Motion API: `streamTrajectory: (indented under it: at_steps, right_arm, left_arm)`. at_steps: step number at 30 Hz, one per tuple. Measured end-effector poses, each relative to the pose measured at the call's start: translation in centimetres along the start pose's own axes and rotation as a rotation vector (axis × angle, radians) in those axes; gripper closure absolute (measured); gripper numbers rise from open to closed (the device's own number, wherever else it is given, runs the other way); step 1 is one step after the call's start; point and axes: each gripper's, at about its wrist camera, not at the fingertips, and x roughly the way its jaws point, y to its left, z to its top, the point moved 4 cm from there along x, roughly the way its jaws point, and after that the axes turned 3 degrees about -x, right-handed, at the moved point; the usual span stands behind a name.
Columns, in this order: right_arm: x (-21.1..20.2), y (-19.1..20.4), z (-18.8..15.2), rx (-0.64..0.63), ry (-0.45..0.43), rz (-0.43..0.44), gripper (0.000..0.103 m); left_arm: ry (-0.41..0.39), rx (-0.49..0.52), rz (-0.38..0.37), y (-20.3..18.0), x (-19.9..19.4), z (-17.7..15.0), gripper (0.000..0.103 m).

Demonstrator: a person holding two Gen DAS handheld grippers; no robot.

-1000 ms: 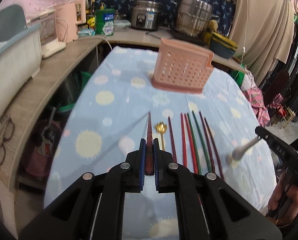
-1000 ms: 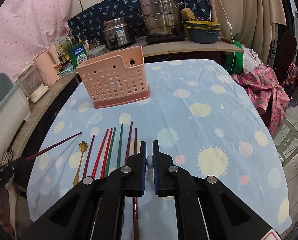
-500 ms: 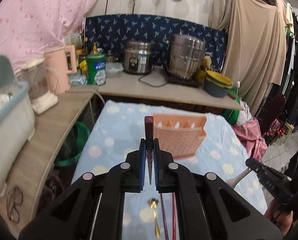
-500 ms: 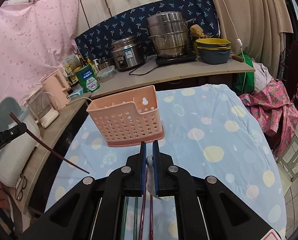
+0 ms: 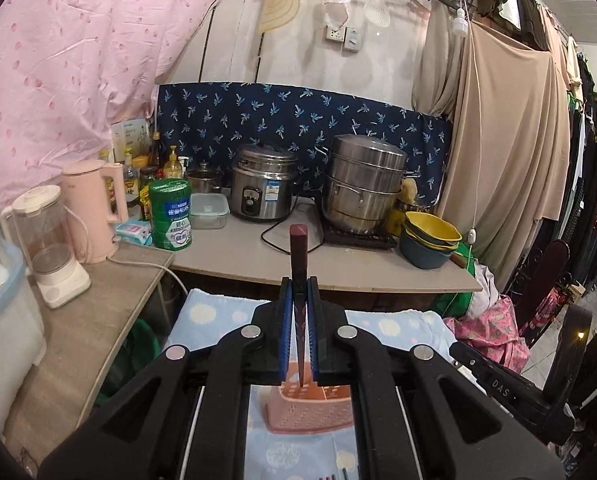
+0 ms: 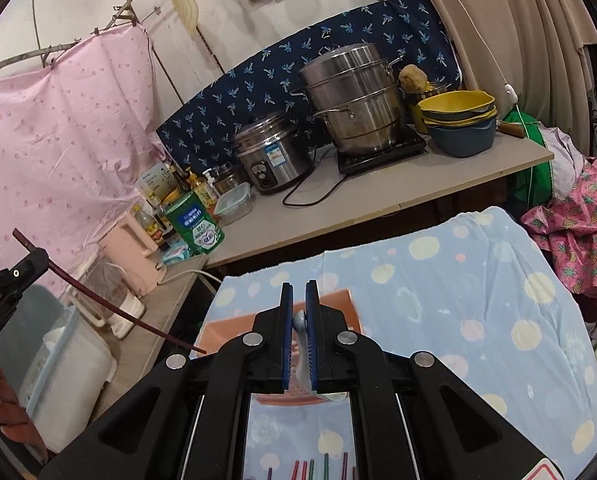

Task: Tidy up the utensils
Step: 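Lift the chopstick and spoon over the pink basket and open both tools to drop them in, then move both tools back down over the remaining chopsticks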

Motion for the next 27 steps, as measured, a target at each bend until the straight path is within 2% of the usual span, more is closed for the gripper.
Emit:
streamTrajectory:
  at_steps: [6,14,16,18,19,21,22,27]
  right_arm:
    - [3.5,0.2,1.4,0.009,0.014,0.014,0.097]
    - [7.7,-1.0,-1.1,-0.001,0.097,-0.026,0.096]
    - [7.9,-1.4,-1.5,0.005,0.101,-0.027,0.096]
    - [7.7,-1.6,-1.6,0.000,0.087,-0.049,0.092]
    - [7.5,-1.6,-1.7,-0.005,0.084,-0.061,0.088]
    - [6.9,-1.7,-1.6,-0.006,0.072,-0.070,0.080]
    - [6.3,-1.8,-1.6,-0.006,0.062,-0.071,0.072]
    - [2.9,-1.7,-2.1,-0.024,0.027,-0.080,0.066]
  left_arm:
    - [0.034,0.010,-0.001,-0.1,2.9,-0.8,0.096]
    - [0.108,0.007,0.024,1.1,5.8,-3.5,0.096]
    - [0.120,0.007,0.035,1.4,6.1,-4.0,0.096]
    - [0.132,-0.004,0.051,1.8,6.3,-4.4,0.096]
    - [0.139,-0.012,0.061,2.0,6.4,-4.6,0.090]
    - [0.141,-0.025,0.071,2.4,6.2,-4.8,0.068]
    - [0.135,-0.030,0.079,2.6,6.0,-4.9,0.054]
    - [0.121,-0.028,0.093,3.1,3.9,-5.7,0.044]
